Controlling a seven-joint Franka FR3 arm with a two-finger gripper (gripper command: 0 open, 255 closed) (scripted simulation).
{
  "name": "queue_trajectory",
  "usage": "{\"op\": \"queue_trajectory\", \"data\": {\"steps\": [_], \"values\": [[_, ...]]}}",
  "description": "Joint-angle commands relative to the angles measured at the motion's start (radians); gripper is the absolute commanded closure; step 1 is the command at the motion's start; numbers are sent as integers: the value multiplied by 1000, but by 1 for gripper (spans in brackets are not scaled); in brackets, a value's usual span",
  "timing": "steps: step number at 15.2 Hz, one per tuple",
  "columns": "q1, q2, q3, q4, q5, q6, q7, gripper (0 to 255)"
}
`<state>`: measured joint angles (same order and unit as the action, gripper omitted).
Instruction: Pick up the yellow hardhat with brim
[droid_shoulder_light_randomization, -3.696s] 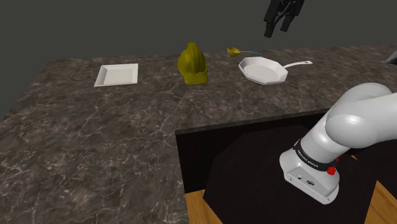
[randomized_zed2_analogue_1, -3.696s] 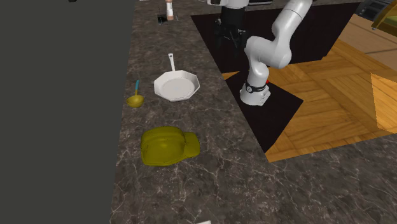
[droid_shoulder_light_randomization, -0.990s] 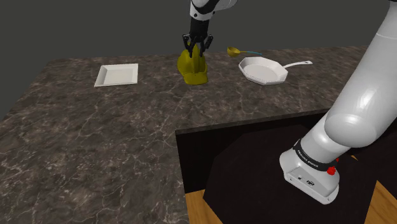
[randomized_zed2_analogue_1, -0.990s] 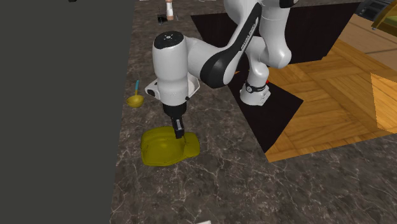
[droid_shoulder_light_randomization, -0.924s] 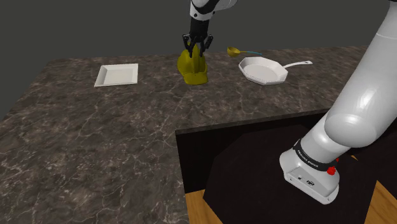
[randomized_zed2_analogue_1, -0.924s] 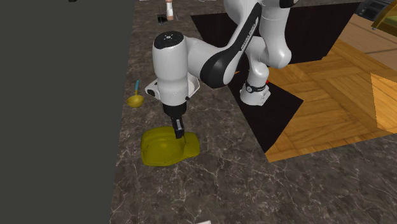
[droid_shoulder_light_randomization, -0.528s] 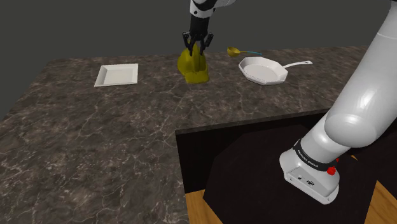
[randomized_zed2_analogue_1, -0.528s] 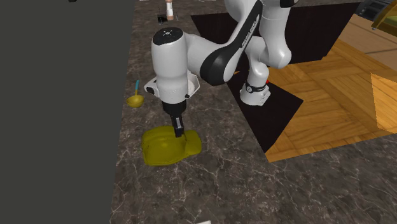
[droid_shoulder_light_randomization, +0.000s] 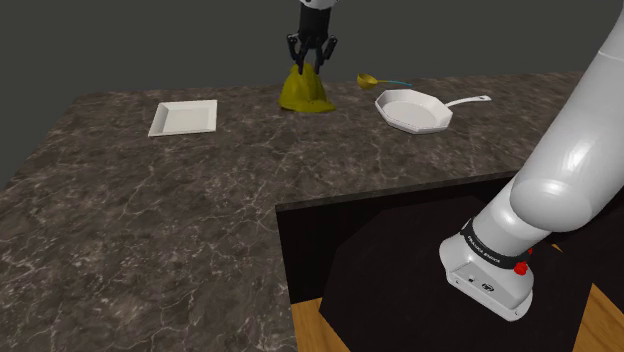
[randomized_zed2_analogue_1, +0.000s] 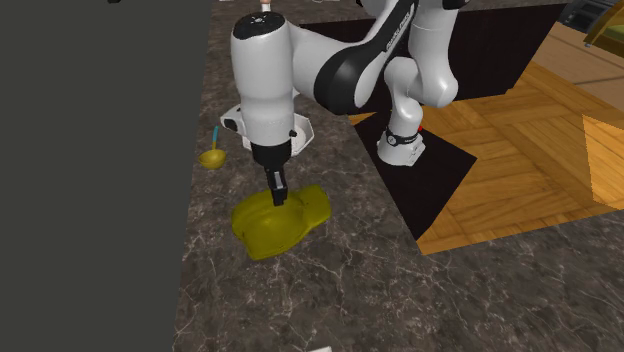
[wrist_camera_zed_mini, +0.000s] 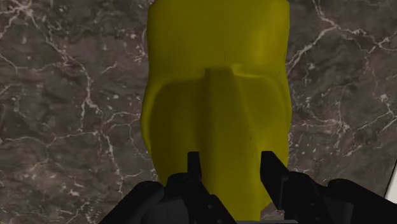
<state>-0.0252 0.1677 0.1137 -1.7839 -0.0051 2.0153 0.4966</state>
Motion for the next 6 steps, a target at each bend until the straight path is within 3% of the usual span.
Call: {"op": "queue_trajectory", "data": {"steps": [1, 6], "values": [[0, -9, 0, 20, 1, -27, -1, 255], [0, -15, 0, 54, 2, -67, -1, 255]]}}
